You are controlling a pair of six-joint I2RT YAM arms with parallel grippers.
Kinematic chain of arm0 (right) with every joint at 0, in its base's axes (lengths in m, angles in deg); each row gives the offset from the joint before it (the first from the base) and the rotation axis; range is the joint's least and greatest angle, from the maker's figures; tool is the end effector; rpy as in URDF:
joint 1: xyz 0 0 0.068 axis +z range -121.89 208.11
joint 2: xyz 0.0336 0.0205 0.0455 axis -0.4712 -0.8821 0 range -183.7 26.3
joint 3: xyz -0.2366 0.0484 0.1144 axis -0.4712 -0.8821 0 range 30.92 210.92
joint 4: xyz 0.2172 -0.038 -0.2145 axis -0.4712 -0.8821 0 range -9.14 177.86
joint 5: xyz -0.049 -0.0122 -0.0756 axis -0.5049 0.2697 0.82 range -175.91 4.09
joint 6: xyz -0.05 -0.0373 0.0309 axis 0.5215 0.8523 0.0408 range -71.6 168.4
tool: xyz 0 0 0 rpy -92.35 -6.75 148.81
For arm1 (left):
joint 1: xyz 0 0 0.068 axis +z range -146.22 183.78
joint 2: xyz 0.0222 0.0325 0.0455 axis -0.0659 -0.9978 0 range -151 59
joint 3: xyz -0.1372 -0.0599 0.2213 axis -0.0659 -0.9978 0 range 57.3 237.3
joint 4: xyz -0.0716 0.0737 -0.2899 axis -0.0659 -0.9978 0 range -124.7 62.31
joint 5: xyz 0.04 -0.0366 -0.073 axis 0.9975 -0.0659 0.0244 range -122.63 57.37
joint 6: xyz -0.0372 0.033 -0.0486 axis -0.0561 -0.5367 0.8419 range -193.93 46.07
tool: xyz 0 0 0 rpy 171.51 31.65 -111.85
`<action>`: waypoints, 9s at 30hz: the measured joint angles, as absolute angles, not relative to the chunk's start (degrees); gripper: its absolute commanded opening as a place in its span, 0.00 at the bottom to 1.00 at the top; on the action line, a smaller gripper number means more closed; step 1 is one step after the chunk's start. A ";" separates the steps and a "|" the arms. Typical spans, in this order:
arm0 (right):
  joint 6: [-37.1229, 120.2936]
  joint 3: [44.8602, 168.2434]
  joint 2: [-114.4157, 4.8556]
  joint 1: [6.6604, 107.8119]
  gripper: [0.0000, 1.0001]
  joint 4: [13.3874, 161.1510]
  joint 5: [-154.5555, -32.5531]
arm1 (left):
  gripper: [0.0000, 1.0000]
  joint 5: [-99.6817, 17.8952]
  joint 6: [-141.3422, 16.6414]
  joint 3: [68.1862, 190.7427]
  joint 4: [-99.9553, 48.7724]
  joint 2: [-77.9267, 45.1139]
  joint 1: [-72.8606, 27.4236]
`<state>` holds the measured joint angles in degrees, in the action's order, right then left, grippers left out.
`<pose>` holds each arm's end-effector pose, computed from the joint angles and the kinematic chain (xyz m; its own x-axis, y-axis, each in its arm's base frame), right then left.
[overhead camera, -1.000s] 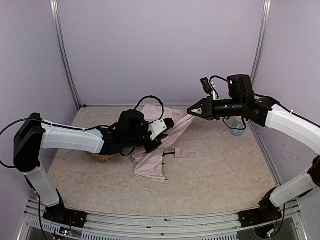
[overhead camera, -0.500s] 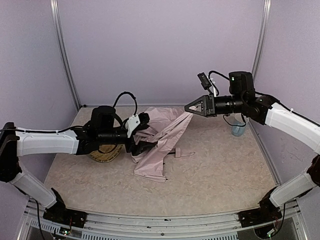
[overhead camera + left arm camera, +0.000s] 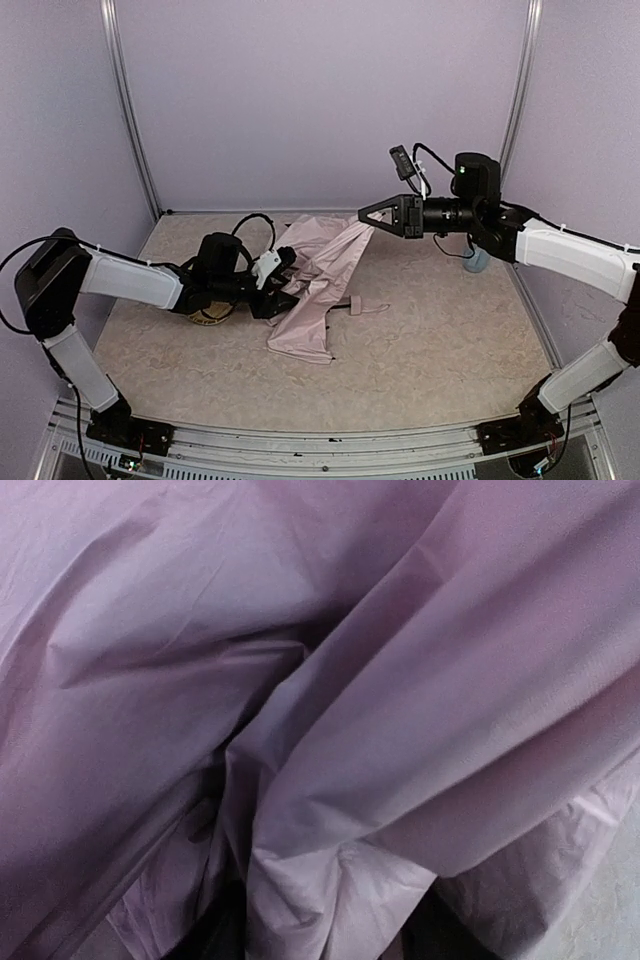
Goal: Put away the umbrella
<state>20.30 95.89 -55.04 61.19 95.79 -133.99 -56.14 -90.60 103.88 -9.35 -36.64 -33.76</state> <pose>0.3041 0.2485 0.3271 -0.5707 0.0037 -0.8212 -0.8078 0.1773 0.5622 0.2966 -0.2564 0.1237 -0.1497 0.4468 -0.8820 0.9119 0.4071 0.0514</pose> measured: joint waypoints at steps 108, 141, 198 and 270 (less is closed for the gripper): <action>60.39 102.53 -94.82 54.13 0.08 73.06 -142.29 | 0.00 -44.34 -102.79 116.84 -20.56 -42.95 -50.24; 53.09 93.31 -69.12 59.33 0.63 69.62 -115.69 | 0.00 -55.31 -83.21 121.33 -16.84 -53.27 -35.77; 26.29 88.26 -66.45 76.58 0.00 98.10 -116.66 | 0.62 -34.57 -72.50 82.35 1.04 -4.68 -52.27; 38.62 86.93 -64.88 67.31 0.00 95.35 -129.53 | 0.00 -38.24 -75.95 81.87 10.17 -23.98 -55.40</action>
<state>38.62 86.93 -64.88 67.31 95.35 -129.53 -38.24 -75.95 81.87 10.17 -23.98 -55.40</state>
